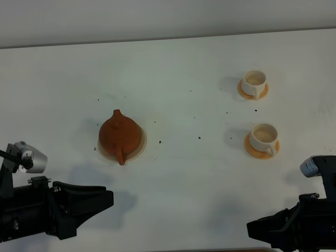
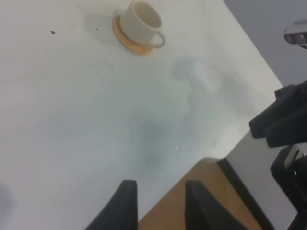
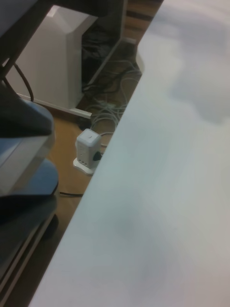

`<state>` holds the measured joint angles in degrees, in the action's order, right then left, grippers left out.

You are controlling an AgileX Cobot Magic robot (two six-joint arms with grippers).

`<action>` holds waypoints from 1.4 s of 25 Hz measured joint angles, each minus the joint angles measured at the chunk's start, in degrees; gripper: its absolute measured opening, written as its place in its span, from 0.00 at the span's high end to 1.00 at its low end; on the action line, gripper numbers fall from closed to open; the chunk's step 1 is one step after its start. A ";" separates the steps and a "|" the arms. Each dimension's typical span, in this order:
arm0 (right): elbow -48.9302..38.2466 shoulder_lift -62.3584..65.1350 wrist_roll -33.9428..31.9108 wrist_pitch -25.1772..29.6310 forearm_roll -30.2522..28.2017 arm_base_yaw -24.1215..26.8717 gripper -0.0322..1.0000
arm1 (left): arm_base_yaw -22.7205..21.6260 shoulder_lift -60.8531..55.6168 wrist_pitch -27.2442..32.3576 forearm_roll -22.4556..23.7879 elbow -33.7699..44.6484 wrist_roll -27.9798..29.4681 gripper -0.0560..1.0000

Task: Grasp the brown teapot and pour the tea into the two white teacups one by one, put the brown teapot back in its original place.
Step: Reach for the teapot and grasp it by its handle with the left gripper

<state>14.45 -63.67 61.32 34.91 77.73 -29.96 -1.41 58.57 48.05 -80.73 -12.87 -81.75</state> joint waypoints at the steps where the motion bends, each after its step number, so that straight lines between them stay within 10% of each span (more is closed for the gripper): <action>1: 0.00 0.00 0.00 0.00 0.00 0.00 0.69 | 0.00 0.00 0.00 -1.42 0.00 0.00 0.71; 8: 5.24 0.00 -3.20 2.04 -4.37 0.00 0.69 | 0.00 0.00 2.05 -10.25 -0.40 -0.41 0.71; 14: 14.66 0.00 -17.12 6.19 -21.55 0.00 0.69 | 0.00 0.00 5.62 -9.57 -4.07 3.50 0.71; 26: 22.28 8.13 -47.16 15.01 -58.76 0.00 0.74 | 0.00 0.00 3.77 2.47 -16.63 16.09 0.71; 35: 22.28 25.60 -59.18 29.16 -72.44 0.00 0.74 | 0.00 0.00 2.12 6.87 -18.99 19.05 0.71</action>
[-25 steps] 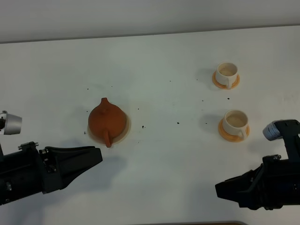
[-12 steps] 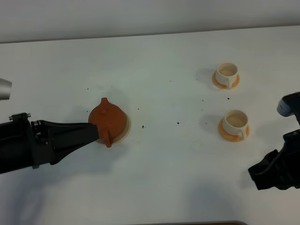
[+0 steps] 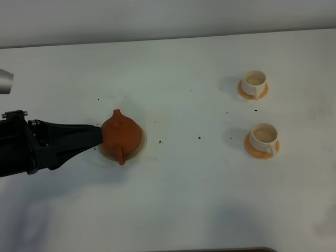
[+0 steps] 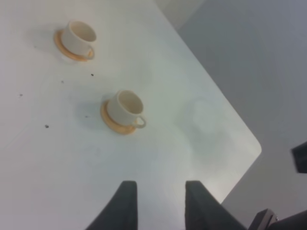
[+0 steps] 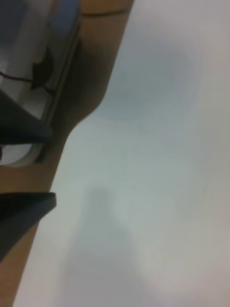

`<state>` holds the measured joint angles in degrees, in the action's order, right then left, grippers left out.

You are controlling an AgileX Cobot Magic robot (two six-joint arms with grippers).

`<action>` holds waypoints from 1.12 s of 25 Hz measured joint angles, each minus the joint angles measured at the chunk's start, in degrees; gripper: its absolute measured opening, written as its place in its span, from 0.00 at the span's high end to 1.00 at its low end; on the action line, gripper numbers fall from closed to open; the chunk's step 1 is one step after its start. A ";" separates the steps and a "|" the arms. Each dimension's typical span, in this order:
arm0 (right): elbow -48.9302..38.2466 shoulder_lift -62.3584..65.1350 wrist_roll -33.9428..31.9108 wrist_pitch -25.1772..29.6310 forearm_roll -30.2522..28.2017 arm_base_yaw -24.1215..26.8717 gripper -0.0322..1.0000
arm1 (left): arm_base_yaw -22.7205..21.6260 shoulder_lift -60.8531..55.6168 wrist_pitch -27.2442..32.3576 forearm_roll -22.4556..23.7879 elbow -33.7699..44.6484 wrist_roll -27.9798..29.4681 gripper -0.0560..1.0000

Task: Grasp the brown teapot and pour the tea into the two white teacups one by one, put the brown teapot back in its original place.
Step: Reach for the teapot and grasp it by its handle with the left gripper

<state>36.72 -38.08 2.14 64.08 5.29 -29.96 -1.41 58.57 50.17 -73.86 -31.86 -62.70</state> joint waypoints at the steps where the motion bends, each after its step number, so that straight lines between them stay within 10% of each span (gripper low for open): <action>1: -0.31 2.43 -0.53 0.08 -0.32 0.00 0.74 | 0.00 0.00 -0.10 0.06 0.00 0.00 0.71; 28: -8.60 24.13 8.02 -2.47 -0.47 0.15 0.74 | 0.00 0.00 0.12 0.78 0.00 0.37 0.71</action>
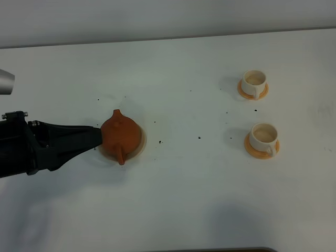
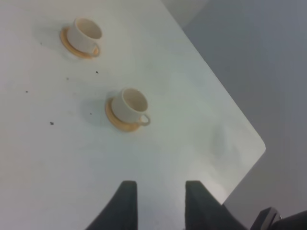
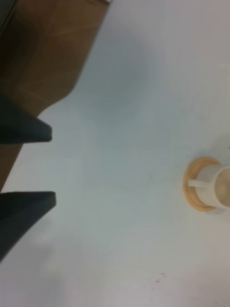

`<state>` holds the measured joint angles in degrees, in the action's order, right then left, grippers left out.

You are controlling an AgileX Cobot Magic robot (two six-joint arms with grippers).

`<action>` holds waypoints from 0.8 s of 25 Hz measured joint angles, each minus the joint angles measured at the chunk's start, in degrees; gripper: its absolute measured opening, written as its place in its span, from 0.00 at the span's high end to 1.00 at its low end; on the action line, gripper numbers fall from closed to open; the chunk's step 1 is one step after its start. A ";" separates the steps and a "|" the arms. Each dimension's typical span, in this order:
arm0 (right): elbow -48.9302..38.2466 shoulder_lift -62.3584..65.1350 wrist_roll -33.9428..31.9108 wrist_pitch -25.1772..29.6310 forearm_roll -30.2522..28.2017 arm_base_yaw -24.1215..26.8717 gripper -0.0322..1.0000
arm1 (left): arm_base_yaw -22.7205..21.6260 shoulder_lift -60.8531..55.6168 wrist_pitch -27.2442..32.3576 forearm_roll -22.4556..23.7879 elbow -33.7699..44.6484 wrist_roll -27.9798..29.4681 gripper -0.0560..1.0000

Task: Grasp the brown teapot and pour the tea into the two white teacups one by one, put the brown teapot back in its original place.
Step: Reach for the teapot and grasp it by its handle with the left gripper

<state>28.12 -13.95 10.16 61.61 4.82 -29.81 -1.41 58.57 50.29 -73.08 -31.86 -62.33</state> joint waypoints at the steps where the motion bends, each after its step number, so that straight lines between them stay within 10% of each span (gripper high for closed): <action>1: 0.00 0.22 0.07 0.00 0.07 0.67 0.74 | 0.00 0.00 0.00 0.06 0.00 0.00 0.71; 12: 0.00 4.61 0.07 0.00 0.18 23.27 0.74 | 0.00 0.00 -1.77 0.12 0.00 0.05 0.71; 20: 0.00 12.35 0.07 -0.06 0.21 27.84 0.74 | 0.00 0.00 -2.27 -0.09 0.00 0.39 0.71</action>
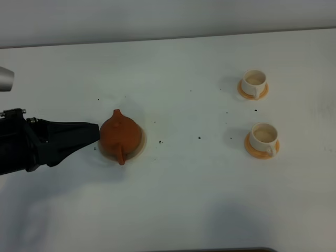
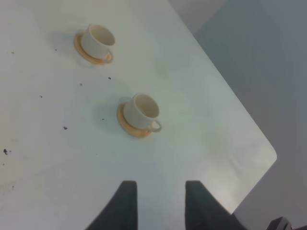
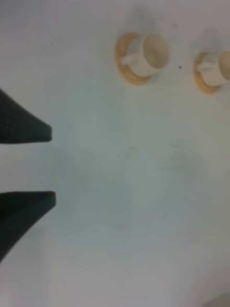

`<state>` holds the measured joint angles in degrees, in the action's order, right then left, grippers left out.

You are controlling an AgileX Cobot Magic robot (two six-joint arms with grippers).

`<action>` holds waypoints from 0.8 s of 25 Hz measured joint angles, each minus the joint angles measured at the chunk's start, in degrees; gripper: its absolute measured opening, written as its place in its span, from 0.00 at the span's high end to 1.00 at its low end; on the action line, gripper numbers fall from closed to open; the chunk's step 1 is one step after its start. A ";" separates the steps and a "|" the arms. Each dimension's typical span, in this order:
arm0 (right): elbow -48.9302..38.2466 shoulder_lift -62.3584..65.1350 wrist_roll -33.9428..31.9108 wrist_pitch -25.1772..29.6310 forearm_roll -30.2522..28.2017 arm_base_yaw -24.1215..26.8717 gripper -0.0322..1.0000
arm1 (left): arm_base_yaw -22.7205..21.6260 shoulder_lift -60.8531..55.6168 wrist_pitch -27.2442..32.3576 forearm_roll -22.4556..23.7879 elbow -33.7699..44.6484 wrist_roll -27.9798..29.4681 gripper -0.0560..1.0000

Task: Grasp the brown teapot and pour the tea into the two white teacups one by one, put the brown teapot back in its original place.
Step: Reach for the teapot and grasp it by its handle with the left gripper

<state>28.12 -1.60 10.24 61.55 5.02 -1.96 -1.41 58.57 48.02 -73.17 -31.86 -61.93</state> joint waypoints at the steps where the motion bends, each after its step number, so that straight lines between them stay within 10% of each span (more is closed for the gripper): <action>1: 0.00 0.59 0.00 0.00 0.05 0.00 0.74 | 0.00 0.00 0.00 0.00 0.00 0.06 0.71; 20: 0.00 1.79 0.00 -0.06 0.17 -6.27 0.74 | 0.00 0.00 -2.81 1.26 0.00 0.06 0.71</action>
<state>28.12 0.18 10.24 61.49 5.19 -8.23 -1.41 58.57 45.21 -71.91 -31.86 -61.87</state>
